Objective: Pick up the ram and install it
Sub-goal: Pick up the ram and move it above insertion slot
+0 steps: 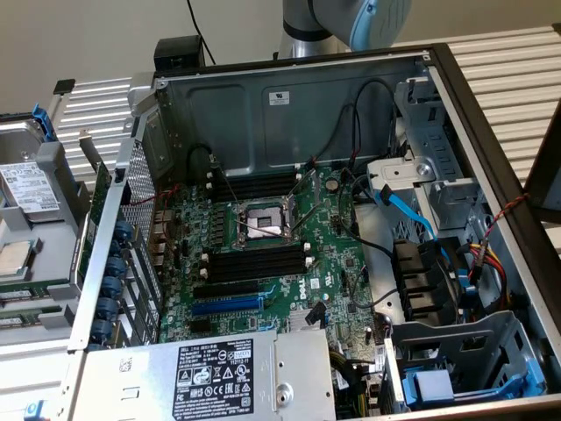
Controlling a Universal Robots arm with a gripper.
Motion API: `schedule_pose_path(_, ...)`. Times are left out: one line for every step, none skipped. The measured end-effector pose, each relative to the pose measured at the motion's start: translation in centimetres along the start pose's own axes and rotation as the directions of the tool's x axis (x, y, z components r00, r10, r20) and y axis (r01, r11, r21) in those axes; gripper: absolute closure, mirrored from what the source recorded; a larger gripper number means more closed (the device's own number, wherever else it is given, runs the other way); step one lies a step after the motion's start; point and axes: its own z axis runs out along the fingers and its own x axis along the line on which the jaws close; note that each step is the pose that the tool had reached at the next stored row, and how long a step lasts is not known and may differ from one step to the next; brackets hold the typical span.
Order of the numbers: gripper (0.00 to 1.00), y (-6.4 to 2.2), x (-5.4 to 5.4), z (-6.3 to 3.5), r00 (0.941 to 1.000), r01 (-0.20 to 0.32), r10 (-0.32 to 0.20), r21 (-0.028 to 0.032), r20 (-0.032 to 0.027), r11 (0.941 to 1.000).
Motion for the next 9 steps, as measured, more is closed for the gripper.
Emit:
schedule_pose_path(0.89,0.00,0.01,-0.01,1.0000,0.000,0.000,0.0000,-0.0001,1.0000)
schedule_pose_path(0.89,0.00,0.06,0.00,1.0000,0.001,-0.001,0.0000,0.0000,1.0000)
schedule_pose_path(0.89,0.00,0.08,0.00,1.0000,0.002,-0.002,-0.0001,-0.0001,1.0000)
schedule_pose_path(0.89,0.00,0.16,0.00,1.0000,0.005,-0.005,-0.0002,-0.0002,1.0000)
schedule_pose_path(0.89,-0.01,0.20,0.00,0.9999,0.014,-0.014,-0.0003,-0.0007,0.9999)
schedule_pose_path(0.89,-0.01,0.20,0.00,0.9996,0.030,-0.030,-0.0006,-0.0014,0.9996)
schedule_pose_path(0.89,-0.01,0.21,0.01,0.9989,0.048,-0.048,-0.0009,-0.0023,0.9989)
schedule_pose_path(0.89,-0.01,0.21,0.02,0.9978,0.066,-0.066,-0.0013,-0.0032,0.9978)
schedule_pose_path(0.89,-0.01,0.21,0.04,0.9965,0.084,-0.084,-0.0017,-0.0041,0.9965)
